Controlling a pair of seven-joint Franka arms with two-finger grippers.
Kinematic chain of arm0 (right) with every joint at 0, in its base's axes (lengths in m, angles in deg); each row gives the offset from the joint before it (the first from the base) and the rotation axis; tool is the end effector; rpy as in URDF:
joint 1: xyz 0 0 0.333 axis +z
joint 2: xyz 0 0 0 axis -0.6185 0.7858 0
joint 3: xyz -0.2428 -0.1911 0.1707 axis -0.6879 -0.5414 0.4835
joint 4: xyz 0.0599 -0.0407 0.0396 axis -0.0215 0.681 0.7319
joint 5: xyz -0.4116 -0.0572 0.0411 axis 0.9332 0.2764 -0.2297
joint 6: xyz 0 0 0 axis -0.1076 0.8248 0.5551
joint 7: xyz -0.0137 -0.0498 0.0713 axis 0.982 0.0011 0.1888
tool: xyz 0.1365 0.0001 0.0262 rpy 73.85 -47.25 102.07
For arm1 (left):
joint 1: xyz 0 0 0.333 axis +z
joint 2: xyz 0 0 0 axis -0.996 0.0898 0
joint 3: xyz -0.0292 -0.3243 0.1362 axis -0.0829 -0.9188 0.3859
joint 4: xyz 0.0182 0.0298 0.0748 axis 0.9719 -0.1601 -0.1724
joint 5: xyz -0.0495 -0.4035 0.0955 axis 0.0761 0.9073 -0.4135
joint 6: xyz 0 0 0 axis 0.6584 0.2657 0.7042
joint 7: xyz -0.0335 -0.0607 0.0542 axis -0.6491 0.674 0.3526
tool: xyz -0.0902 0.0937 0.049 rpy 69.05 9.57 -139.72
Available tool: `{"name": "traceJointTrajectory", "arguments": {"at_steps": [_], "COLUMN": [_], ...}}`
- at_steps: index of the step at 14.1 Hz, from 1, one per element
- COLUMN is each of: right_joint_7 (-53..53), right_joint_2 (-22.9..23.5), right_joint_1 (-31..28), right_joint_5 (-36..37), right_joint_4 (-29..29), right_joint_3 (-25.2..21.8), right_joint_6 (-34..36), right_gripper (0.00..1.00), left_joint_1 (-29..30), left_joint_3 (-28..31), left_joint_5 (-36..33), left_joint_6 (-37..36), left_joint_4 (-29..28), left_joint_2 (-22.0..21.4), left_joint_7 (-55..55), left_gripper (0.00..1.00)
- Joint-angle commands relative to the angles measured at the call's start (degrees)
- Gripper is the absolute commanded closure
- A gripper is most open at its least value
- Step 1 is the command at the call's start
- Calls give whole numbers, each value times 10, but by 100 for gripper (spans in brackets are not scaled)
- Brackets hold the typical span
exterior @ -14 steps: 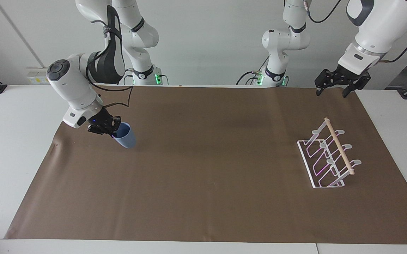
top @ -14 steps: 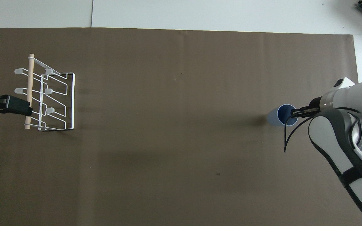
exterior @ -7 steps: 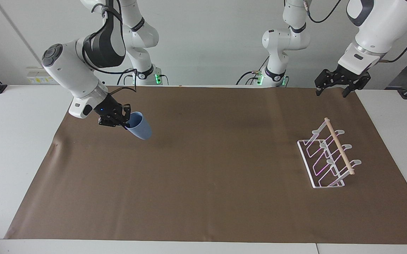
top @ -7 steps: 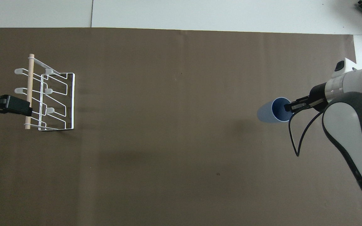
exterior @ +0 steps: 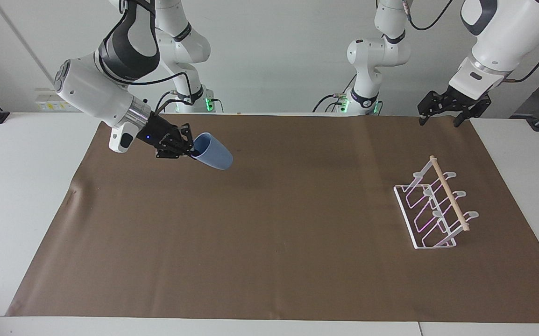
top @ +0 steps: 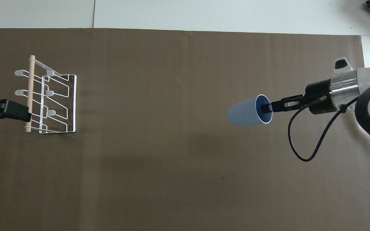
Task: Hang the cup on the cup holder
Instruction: 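Lift the cup with the right gripper while the left gripper approaches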
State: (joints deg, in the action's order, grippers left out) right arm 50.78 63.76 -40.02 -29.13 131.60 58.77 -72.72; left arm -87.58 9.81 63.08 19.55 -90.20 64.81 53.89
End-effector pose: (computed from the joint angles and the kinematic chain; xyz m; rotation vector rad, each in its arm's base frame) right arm 0.5936 0.0824 0.5099 -2.3900 -0.2832 -0.0574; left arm 0.5510 -0.0397 0.6301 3.1099 -0.1693 -0.1233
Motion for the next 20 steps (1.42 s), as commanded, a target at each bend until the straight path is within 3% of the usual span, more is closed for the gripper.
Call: {"name": "traceJointTrajectory", "arguments": {"at_steps": [1,6,13,16,20], "right_joint_7": [11,68,111,115,152], "right_joint_2": [-12,-16,-18,-19,-21], "right_joint_1": [-6,-5,40,53,112], "right_joint_5": [-79,-203,-322,-389,-432], "right_joint_4": [6,31,87,110,117], "right_joint_3": [2,17,17,17,17], "right_joint_6": [28,40,31,18,-48], "right_gripper": [100,100,100,100,100], "left_joint_1": [0,-1,-7,-7,-35], "left_joint_3": [-3,-5,-33,-56,-64], "left_joint_5": [35,179,370,425,458], "left_joint_6": [0,11,100,166,183], "left_joint_4": [-10,-8,-15,-36,-84], "left_joint_2": [-11,-6,8,6,-16], "left_joint_7": [-15,-150,-408,-517,-546], "left_gripper": [0,0,0,0,0]}}
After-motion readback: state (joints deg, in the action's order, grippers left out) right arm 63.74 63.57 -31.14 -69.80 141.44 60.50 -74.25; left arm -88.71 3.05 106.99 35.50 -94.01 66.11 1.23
